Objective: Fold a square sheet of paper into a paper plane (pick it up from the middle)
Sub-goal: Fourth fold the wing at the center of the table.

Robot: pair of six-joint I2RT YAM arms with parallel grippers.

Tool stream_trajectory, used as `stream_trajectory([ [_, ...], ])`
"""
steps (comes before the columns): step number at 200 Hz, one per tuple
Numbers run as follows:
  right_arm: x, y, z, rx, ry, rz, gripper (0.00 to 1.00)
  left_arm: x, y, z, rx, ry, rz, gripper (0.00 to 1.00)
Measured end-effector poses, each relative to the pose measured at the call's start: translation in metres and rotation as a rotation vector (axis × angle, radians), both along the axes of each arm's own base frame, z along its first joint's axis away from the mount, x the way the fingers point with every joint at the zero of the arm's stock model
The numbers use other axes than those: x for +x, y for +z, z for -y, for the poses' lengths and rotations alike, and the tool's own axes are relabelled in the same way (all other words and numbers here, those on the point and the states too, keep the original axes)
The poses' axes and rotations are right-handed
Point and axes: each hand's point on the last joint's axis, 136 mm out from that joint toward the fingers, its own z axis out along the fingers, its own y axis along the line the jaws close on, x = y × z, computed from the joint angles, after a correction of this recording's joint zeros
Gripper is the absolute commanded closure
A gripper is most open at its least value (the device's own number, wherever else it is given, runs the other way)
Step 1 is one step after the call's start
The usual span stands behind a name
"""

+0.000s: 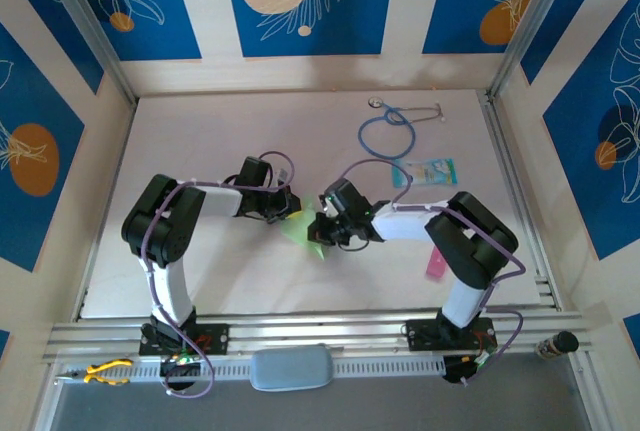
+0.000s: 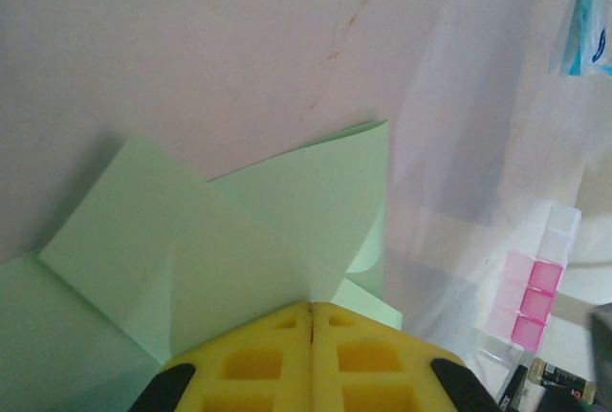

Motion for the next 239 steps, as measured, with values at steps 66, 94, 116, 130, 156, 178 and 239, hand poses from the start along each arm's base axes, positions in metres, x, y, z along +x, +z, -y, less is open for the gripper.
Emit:
stream_trajectory([
  [66, 0.029, -0.020, -0.016, -0.004, -0.038, -0.026, 1.00, 0.000, 0.000, 0.000, -0.007, 0.012, -0.006, 0.93],
  [94, 0.022, -0.021, -0.012, 0.009, -0.038, -0.013, 1.00, 0.001, 0.000, 0.000, -0.007, 0.013, -0.005, 0.93],
  [116, 0.000, -0.022, 0.002, -0.008, -0.029, -0.016, 1.00, 0.001, 0.000, -0.001, -0.007, 0.014, -0.005, 0.94],
  [130, -0.016, -0.022, 0.011, -0.022, -0.019, -0.018, 1.00, 0.001, 0.000, -0.001, -0.007, 0.014, -0.005, 0.94],
  [156, -0.039, -0.022, 0.026, -0.035, -0.008, -0.015, 1.00, 0.001, -0.001, -0.001, -0.006, 0.014, -0.006, 0.94],
  [178, -0.050, -0.022, 0.036, -0.048, -0.004, -0.009, 1.00, 0.000, -0.001, -0.001, -0.006, 0.014, -0.007, 0.94],
  [239, -0.072, -0.022, 0.060, -0.106, -0.001, -0.024, 1.00, 0.000, -0.001, -0.001, -0.006, 0.014, -0.007, 0.94],
])
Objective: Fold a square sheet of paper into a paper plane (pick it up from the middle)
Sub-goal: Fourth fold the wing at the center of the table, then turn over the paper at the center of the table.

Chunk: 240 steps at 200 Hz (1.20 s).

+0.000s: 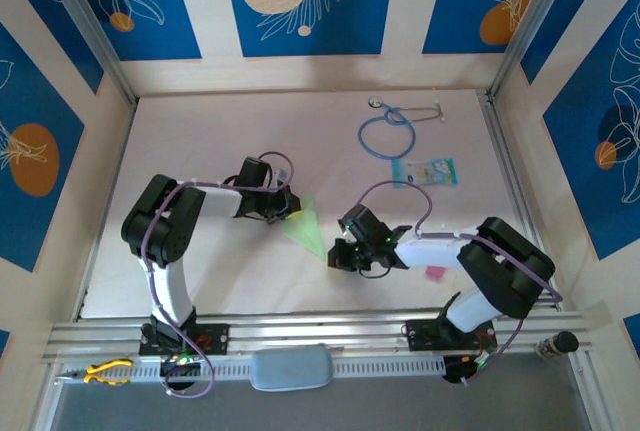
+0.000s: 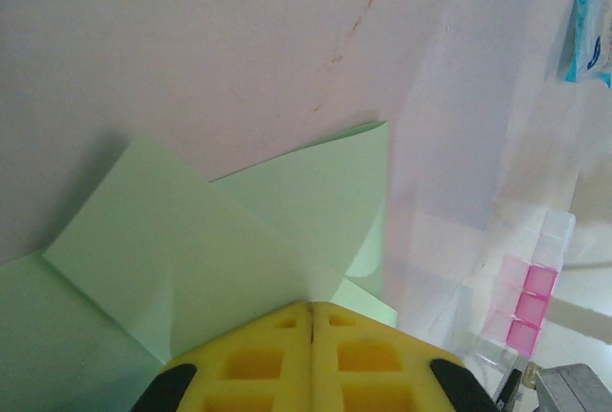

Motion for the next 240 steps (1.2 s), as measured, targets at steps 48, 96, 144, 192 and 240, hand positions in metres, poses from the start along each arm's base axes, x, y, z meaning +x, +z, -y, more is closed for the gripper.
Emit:
stream_trajectory([
  [48, 0.007, 0.018, 0.004, 0.030, -0.047, 0.009, 0.81, -0.001, 0.000, -0.006, 0.015, 0.043, -0.001, 0.94],
  [96, 0.017, 0.032, -0.005, 0.085, -0.084, -0.022, 0.64, -0.006, 0.000, -0.017, 0.024, 0.120, -0.019, 0.95],
  [144, 0.020, 0.024, -0.019, 0.098, -0.078, -0.084, 0.65, -0.006, 0.000, -0.019, 0.003, 0.162, -0.037, 0.94],
  [192, 0.019, 0.008, -0.019, 0.070, -0.102, -0.137, 0.66, -0.006, 0.000, -0.019, -0.001, 0.175, -0.047, 0.95],
  [240, 0.019, 0.006, -0.022, 0.087, -0.105, -0.156, 0.69, -0.006, 0.000, -0.019, -0.004, 0.182, -0.054, 0.95],
])
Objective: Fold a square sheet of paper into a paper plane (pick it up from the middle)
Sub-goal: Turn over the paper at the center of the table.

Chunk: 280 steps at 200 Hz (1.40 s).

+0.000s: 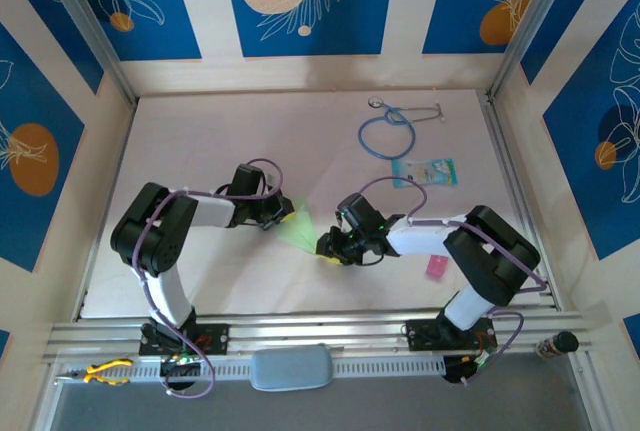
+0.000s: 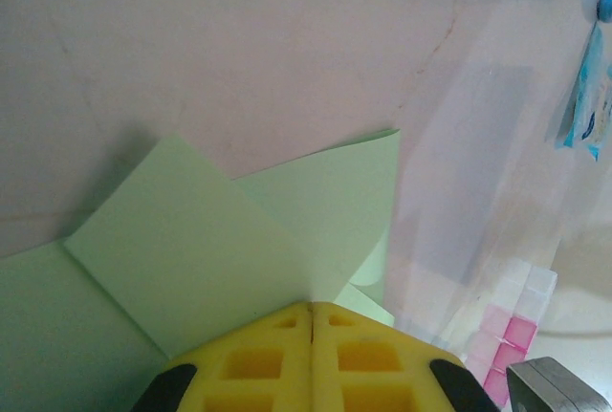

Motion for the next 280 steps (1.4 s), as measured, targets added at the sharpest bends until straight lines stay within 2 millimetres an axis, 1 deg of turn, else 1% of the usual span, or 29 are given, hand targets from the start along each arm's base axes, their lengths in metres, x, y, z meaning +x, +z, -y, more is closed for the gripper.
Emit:
stream_trajectory([
  [50, 0.011, 0.009, -0.008, 0.057, -0.011, 0.033, 0.69, 0.000, 0.000, 0.000, 0.000, 0.000, 0.000, 0.95],
  [104, 0.018, 0.010, -0.007, 0.096, -0.027, 0.052, 0.69, 0.000, 0.000, 0.000, 0.000, 0.001, 0.000, 0.94],
  [143, 0.023, 0.017, -0.012, 0.142, -0.021, 0.074, 0.70, 0.000, 0.000, 0.000, -0.001, 0.001, 0.000, 0.94],
  [171, 0.026, 0.019, -0.015, 0.164, -0.016, 0.083, 0.73, 0.000, 0.000, 0.000, -0.001, 0.001, 0.000, 0.94],
  [190, 0.027, 0.018, -0.015, 0.165, -0.016, 0.081, 0.79, 0.000, 0.000, 0.000, -0.001, 0.001, -0.001, 0.94],
  [202, 0.028, 0.018, -0.014, 0.167, -0.015, 0.082, 0.84, 0.000, 0.000, 0.000, -0.003, 0.003, -0.002, 0.91],
  [212, 0.028, 0.018, -0.014, 0.169, -0.014, 0.087, 0.88, 0.000, 0.001, 0.000, -0.004, 0.002, -0.002, 0.86],
  [228, 0.029, 0.019, -0.014, 0.172, -0.011, 0.092, 0.92, 0.001, 0.004, 0.001, -0.012, 0.003, 0.002, 0.82],
  [246, 0.028, 0.016, -0.012, 0.169, -0.009, 0.093, 0.94, 0.002, 0.009, 0.001, -0.020, 0.001, 0.013, 0.71],
  [263, 0.025, 0.016, -0.008, 0.162, 0.000, 0.099, 0.95, 0.003, 0.023, 0.002, -0.035, -0.008, 0.044, 0.65],
  [280, 0.024, 0.024, -0.004, 0.152, 0.016, 0.131, 0.95, 0.006, 0.049, 0.003, -0.047, -0.024, 0.111, 0.62],
])
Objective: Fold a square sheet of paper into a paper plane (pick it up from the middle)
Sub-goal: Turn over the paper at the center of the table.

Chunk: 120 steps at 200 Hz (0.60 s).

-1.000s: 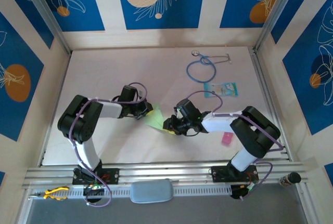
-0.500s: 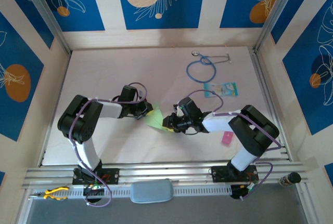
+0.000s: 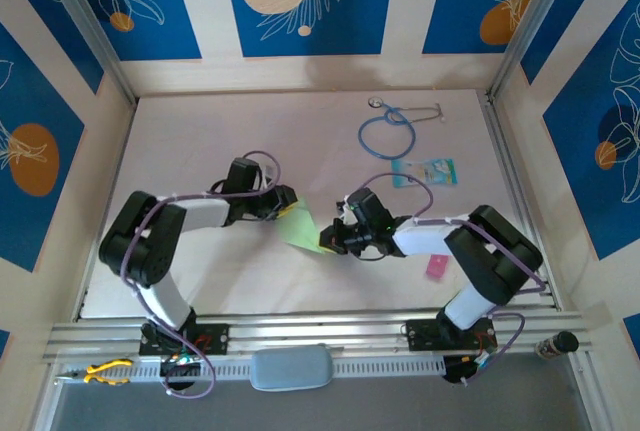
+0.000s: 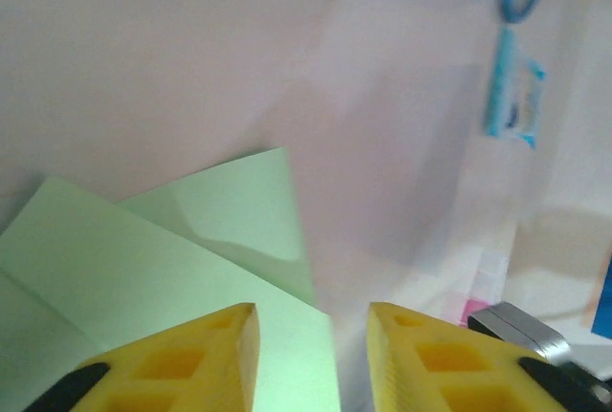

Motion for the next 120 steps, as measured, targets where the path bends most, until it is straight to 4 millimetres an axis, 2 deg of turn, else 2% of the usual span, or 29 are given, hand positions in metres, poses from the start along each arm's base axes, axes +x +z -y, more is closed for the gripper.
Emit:
stream_trajectory([
  [34, 0.005, 0.033, 0.017, -0.072, 0.026, 0.160, 0.95, 0.004, 0.069, -0.006, 0.018, -0.020, 0.207, 0.57],
  [56, 0.015, 0.063, 0.027, -0.145, 0.043, 0.300, 0.95, 0.001, 0.099, -0.018, 0.067, -0.004, 0.317, 0.55],
  [85, 0.029, 0.097, 0.046, -0.289, 0.055, 0.465, 0.96, -0.005, 0.116, -0.037, 0.142, 0.029, 0.408, 0.53],
  [120, 0.034, 0.104, 0.071, -0.505, 0.083, 0.556, 0.95, -0.018, 0.113, -0.060, 0.230, 0.060, 0.460, 0.45],
])
